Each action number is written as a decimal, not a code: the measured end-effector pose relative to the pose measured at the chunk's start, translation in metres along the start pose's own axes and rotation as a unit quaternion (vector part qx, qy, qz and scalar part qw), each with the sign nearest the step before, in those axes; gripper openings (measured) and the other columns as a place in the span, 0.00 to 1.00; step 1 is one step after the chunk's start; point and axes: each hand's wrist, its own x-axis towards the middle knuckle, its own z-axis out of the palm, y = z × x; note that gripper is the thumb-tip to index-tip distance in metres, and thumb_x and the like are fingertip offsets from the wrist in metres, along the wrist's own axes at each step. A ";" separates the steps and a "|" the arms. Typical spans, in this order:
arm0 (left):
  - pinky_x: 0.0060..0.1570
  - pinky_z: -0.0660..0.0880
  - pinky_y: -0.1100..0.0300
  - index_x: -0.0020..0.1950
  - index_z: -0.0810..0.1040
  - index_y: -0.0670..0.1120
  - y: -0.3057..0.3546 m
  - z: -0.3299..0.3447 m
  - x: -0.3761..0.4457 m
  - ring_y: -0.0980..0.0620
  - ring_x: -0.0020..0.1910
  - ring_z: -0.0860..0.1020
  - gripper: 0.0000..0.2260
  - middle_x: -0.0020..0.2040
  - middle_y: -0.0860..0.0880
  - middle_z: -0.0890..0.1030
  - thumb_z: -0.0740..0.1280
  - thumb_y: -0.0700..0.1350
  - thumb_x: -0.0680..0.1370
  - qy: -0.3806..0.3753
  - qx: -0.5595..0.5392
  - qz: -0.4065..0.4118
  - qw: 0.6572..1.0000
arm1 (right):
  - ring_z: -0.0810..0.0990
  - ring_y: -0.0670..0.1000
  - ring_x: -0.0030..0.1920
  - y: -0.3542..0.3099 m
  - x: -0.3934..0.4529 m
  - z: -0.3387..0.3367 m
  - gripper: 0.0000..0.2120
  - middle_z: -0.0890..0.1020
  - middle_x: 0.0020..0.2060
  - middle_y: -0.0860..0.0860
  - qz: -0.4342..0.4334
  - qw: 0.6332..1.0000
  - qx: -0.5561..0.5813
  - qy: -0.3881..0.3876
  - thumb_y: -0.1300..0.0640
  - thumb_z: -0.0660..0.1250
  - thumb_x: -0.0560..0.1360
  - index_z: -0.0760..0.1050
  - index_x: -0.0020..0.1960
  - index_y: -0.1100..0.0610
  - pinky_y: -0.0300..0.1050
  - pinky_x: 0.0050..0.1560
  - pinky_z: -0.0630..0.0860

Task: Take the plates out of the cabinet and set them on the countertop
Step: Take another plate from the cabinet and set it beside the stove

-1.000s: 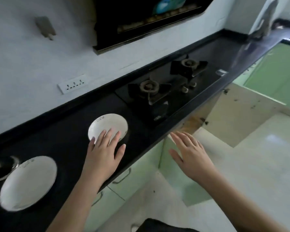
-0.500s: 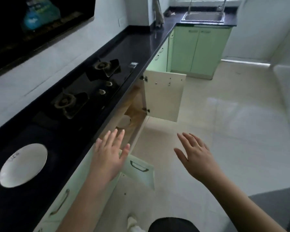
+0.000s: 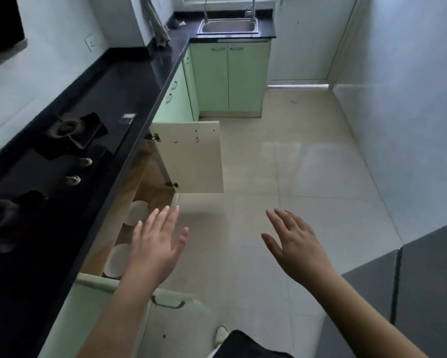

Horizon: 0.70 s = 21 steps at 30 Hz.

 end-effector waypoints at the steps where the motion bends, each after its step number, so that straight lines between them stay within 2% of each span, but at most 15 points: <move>1: 0.76 0.41 0.49 0.80 0.46 0.58 0.001 0.001 0.012 0.54 0.79 0.46 0.38 0.81 0.55 0.52 0.30 0.71 0.73 -0.003 -0.002 0.007 1.000 | 0.51 0.50 0.77 0.005 0.005 -0.002 0.31 0.58 0.77 0.48 0.009 1.000 -0.005 0.003 0.37 0.45 0.79 0.51 0.79 0.47 0.46 0.74 0.49; 6: 0.76 0.42 0.49 0.80 0.47 0.56 0.021 0.006 0.071 0.54 0.79 0.46 0.37 0.81 0.54 0.52 0.31 0.70 0.74 -0.028 0.004 0.062 0.998 | 0.52 0.50 0.77 0.028 0.028 -0.006 0.31 0.59 0.77 0.49 0.064 0.998 -0.021 0.012 0.37 0.44 0.79 0.52 0.78 0.48 0.47 0.75 0.49; 10: 0.76 0.40 0.51 0.81 0.45 0.55 0.054 0.008 0.103 0.53 0.79 0.44 0.35 0.81 0.53 0.50 0.35 0.67 0.75 -0.045 0.025 0.116 0.992 | 0.44 0.49 0.78 0.043 0.043 -0.001 0.33 0.51 0.79 0.48 0.095 0.995 -0.033 0.005 0.35 0.38 0.77 0.48 0.79 0.46 0.47 0.75 0.44; 14: 0.74 0.34 0.54 0.80 0.44 0.55 0.094 0.014 0.134 0.53 0.79 0.39 0.30 0.81 0.54 0.46 0.40 0.64 0.79 -0.033 0.055 0.158 0.985 | 0.39 0.49 0.78 0.067 0.070 -0.002 0.34 0.44 0.79 0.47 0.107 0.993 -0.044 0.011 0.33 0.34 0.75 0.42 0.79 0.44 0.47 0.74 0.40; 17: 0.67 0.23 0.59 0.80 0.43 0.56 0.129 0.023 0.162 0.54 0.78 0.38 0.29 0.81 0.54 0.45 0.42 0.64 0.80 -0.032 0.055 0.167 0.984 | 0.38 0.49 0.77 0.095 0.099 -0.006 0.33 0.42 0.79 0.47 0.100 0.993 -0.055 0.006 0.34 0.34 0.76 0.39 0.78 0.44 0.46 0.73 0.36; 19: 0.62 0.18 0.61 0.80 0.40 0.57 0.151 0.025 0.178 0.55 0.76 0.33 0.29 0.81 0.55 0.41 0.42 0.64 0.80 -0.033 0.057 0.162 0.985 | 0.37 0.49 0.77 0.113 0.123 -0.014 0.34 0.40 0.79 0.47 0.078 0.995 -0.066 0.007 0.33 0.30 0.74 0.38 0.78 0.44 0.44 0.71 0.31; 21: 0.64 0.19 0.59 0.79 0.37 0.58 0.168 0.026 0.193 0.57 0.74 0.29 0.29 0.80 0.56 0.38 0.40 0.64 0.80 -0.032 0.052 0.137 0.989 | 0.37 0.49 0.77 0.129 0.148 -0.025 0.35 0.39 0.79 0.47 0.066 0.995 -0.071 0.007 0.32 0.28 0.73 0.37 0.78 0.44 0.44 0.69 0.28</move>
